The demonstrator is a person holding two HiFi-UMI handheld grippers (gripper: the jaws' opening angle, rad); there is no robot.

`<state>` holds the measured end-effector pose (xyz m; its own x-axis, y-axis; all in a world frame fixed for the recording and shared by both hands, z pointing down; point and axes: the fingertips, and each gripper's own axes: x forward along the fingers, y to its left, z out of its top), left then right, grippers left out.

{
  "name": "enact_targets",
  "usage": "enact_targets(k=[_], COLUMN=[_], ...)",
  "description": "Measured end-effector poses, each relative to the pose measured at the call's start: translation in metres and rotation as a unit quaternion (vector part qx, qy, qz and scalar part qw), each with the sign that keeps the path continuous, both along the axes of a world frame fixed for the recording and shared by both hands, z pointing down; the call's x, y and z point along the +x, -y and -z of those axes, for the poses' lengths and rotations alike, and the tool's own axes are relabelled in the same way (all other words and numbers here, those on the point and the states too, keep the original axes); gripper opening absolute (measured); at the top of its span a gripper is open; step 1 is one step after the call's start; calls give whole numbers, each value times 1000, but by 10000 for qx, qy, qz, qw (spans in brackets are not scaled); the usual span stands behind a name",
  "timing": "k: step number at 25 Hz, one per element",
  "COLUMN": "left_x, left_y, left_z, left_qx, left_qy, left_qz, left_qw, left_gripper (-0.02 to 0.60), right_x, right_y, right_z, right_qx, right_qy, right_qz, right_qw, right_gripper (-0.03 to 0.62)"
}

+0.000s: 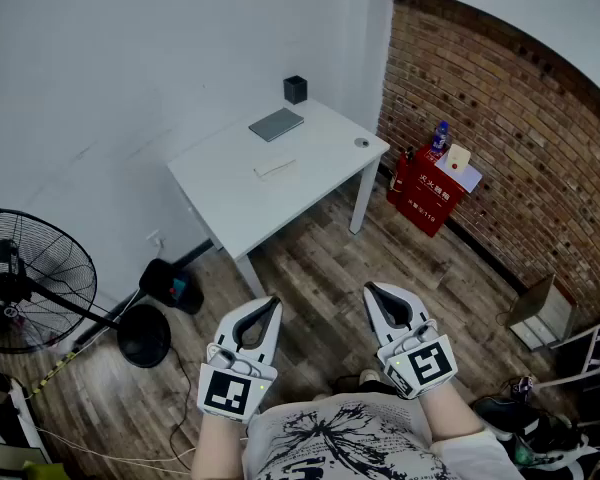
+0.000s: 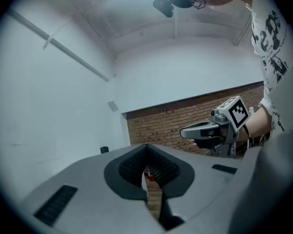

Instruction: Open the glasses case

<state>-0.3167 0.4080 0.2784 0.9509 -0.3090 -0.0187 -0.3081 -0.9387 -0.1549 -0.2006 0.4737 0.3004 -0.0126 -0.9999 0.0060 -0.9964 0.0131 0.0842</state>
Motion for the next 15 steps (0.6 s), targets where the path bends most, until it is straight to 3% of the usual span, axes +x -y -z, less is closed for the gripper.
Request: enact_targets(k=[11, 15], left_x=[8, 11], left_y=[9, 13], left_z=[-4, -6], left_qx=[-156, -184], left_qy=[-58, -79], left_qz=[-44, -52], left_qw=[9999, 9998], left_gripper=[14, 14], right_x=[3, 9], right_y=[8, 10], right_z=[-4, -3], right_qx=[-44, 89], right_qy=[47, 340], right_qz=[-38, -96], right_qw=[10000, 9993], right_gripper=[12, 14])
